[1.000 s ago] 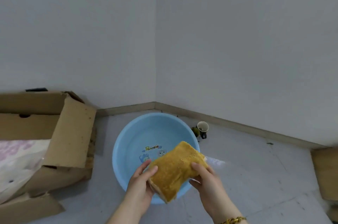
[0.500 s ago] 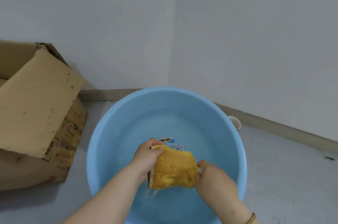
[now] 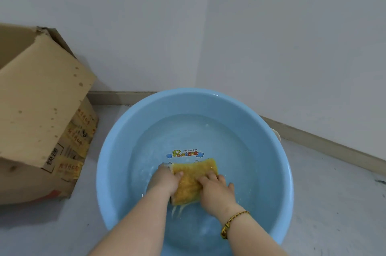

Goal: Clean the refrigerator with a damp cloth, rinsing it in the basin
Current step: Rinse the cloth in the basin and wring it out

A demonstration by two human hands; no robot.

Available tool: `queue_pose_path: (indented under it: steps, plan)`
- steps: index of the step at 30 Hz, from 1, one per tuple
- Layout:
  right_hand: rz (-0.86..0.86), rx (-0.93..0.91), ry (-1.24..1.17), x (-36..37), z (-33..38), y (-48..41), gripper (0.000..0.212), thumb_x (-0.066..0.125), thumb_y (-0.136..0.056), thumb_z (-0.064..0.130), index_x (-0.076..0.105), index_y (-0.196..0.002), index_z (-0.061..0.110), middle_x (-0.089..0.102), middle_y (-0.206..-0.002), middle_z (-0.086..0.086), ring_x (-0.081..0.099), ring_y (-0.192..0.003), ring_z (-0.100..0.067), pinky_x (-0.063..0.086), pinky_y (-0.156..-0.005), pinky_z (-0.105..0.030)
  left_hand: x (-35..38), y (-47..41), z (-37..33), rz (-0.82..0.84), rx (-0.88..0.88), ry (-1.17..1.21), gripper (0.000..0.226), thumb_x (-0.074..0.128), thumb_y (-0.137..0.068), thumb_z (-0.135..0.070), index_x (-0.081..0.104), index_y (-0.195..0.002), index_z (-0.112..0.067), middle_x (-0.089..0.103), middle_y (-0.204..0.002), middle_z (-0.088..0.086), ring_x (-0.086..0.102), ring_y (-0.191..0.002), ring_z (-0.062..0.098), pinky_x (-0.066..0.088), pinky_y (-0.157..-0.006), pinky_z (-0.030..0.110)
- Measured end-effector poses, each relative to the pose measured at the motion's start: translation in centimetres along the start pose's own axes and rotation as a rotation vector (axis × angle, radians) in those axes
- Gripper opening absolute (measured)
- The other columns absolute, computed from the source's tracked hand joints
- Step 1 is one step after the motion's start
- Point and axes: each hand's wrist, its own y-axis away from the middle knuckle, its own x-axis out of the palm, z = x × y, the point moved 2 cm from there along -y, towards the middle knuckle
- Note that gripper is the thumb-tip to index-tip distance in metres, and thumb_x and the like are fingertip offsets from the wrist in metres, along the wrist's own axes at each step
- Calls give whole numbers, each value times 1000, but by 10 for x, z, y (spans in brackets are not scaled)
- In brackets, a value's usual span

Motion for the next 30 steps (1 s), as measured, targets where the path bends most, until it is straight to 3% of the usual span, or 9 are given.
queue_pose_path:
  steps: [5,9,11,14,16,18,23,27,30]
  plan:
    - [-238,254,-502,-8,-11,-8,35,41,-95,20,44,-128,10,38,-136,-12,37,-125,-29,31,-101,-28,-3,-1,1,-33,-12,13,33,48,-90,-25,45,-117,-7,57,-112,11,51,-90,26,38,-76,26]
    - [-159,421,-986,-8,-19,-22,54,53,-90,16,30,-137,3,43,-136,-15,46,-120,-29,37,-101,-33,-2,-2,-3,-69,27,128,39,43,-94,-23,38,-130,-8,51,-128,13,51,-111,31,40,-87,30]
    - [-99,432,-1070,-5,-16,-26,42,54,-88,14,41,-126,2,54,-118,-14,54,-100,-26,44,-94,-34,-2,0,-6,-69,54,256,38,43,-94,-21,40,-129,-6,53,-124,14,52,-103,30,40,-84,29]
    - [1,402,-1203,-8,-4,-19,8,53,-89,14,54,-87,6,51,-71,-5,47,-61,-16,45,-60,-25,-4,9,-14,-51,74,494,34,45,-93,-19,46,-123,-3,52,-108,10,46,-90,22,36,-75,26]
    - [-3,331,-1319,-14,5,-10,16,47,-92,12,51,-77,12,49,-67,-2,43,-58,-12,34,-50,-21,-7,12,-20,-46,74,631,36,47,-93,-26,49,-121,-3,53,-105,9,50,-93,24,39,-79,28]
    - [-95,242,-1424,-24,15,0,12,45,-94,15,51,-83,14,52,-75,0,47,-66,-12,35,-53,-19,-13,16,-25,-70,81,721,43,46,-92,-36,50,-120,-4,56,-114,12,53,-104,28,43,-89,32]
    - [-502,-30,-1189,-31,42,20,33,52,-90,21,32,-64,18,36,-63,5,34,-57,-10,31,-51,-17,-25,28,-34,-202,159,660,54,30,-95,-44,51,-119,-1,53,-127,18,48,-117,32,37,-96,36]
    - [-640,-25,-1003,-30,53,18,34,49,-91,31,31,-64,23,42,-64,7,42,-67,-18,33,-64,-29,-19,41,-33,-223,253,694,35,36,-95,-33,56,-90,-5,61,-108,18,55,-105,32,42,-94,39]
    - [-637,46,-1103,-40,42,7,32,43,-95,32,39,-64,22,46,-64,5,46,-73,-21,34,-66,-27,-15,56,-35,-209,351,642,35,35,-96,-28,48,-69,-11,57,-80,6,54,-88,28,41,-78,29]
